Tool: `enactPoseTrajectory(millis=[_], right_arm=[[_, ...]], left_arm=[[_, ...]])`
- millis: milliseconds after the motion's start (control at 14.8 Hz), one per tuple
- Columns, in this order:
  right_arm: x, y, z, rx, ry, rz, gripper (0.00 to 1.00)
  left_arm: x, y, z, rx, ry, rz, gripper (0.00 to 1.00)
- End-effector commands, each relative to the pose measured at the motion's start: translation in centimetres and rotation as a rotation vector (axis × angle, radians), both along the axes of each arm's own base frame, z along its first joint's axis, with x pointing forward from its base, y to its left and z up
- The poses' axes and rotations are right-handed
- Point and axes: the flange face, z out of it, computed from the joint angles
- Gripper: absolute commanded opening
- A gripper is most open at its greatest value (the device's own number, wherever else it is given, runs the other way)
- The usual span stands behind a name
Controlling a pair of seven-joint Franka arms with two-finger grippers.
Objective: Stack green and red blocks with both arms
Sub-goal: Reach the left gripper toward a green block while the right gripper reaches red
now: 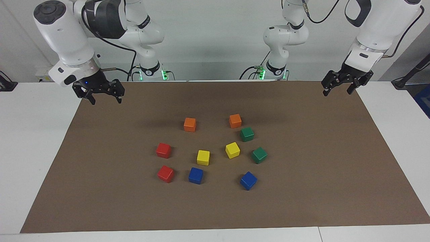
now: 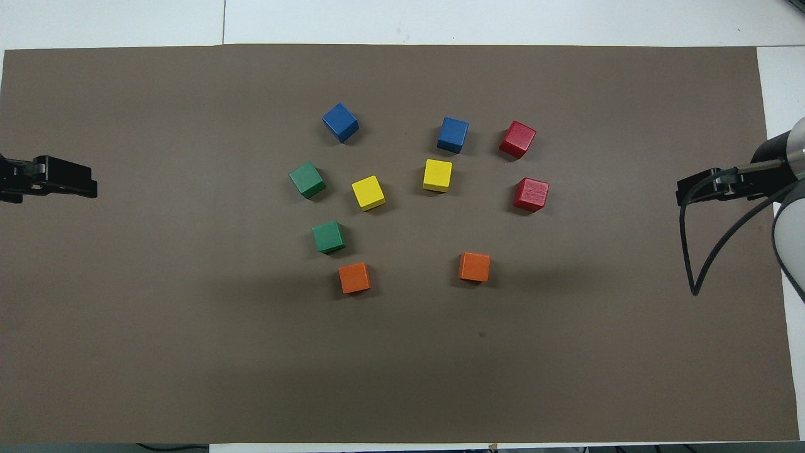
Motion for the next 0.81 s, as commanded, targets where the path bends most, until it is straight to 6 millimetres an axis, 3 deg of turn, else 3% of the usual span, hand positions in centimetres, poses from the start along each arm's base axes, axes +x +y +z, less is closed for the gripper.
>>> enactPoseTrajectory(millis=[0, 270, 404, 539, 607, 742], right_arm=[[-0.8, 0.1, 0.2, 0.014, 0.000, -0.020, 1.00], [-0.8, 0.4, 0.0, 0.011, 0.000, -0.018, 1.00], [-0.6, 1.9, -0.9, 0.010, -0.013, -0.041, 1.00], [-0.3, 4.3, -3.0, 0.007, -0.035, -0.174, 1.00], [0.4, 6.1, -4.3, 0.009, -0.050, -0.219, 1.00], [2.1, 9.6, -8.9, 0.004, -0.061, -0.332, 1.00]], left_arm=[[0.5, -0.2, 0.4, -0.013, -0.001, -0.013, 1.00], [0.9, -0.8, -0.2, -0.014, -0.020, -0.018, 1.00], [2.4, -3.1, -2.2, -0.023, -0.028, -0.022, 1.00], [3.2, -6.0, -4.5, -0.033, -0.043, 0.050, 1.00], [3.6, -8.3, -6.6, -0.039, -0.054, 0.064, 1.00], [4.2, -10.6, -9.5, -0.056, -0.076, 0.163, 1.00]])
